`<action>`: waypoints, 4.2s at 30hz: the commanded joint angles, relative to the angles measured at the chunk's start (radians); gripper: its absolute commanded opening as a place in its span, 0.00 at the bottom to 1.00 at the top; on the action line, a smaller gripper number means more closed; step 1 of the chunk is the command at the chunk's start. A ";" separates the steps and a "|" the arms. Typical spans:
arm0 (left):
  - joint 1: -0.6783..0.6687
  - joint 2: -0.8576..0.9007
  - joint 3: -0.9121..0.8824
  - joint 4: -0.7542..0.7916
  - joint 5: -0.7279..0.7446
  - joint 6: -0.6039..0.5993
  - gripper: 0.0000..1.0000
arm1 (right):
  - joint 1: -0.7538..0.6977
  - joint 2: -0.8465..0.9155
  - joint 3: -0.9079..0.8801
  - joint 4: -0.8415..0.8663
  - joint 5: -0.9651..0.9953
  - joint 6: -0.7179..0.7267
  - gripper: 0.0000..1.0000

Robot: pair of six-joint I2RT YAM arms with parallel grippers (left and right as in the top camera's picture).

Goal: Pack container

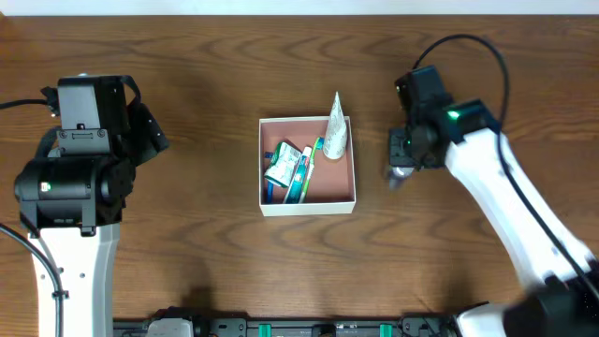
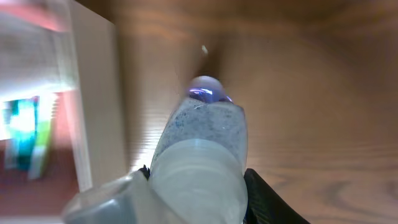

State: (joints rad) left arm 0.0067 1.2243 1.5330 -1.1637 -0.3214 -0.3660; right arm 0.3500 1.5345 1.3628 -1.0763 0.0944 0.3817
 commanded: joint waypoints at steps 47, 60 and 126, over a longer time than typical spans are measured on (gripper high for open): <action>0.006 0.004 0.008 -0.003 -0.013 0.002 0.98 | 0.342 0.077 0.074 0.131 0.074 0.095 0.85; 0.006 0.005 0.007 -0.003 -0.013 0.002 0.98 | 0.309 -0.363 0.131 0.114 0.309 -0.084 0.99; 0.006 0.005 0.008 -0.003 -0.013 0.002 0.98 | -0.304 -1.519 -1.150 0.336 0.002 -0.098 0.99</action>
State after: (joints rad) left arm 0.0067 1.2251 1.5330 -1.1637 -0.3214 -0.3660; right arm 0.0544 0.0616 0.2379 -0.7425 0.1024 0.2947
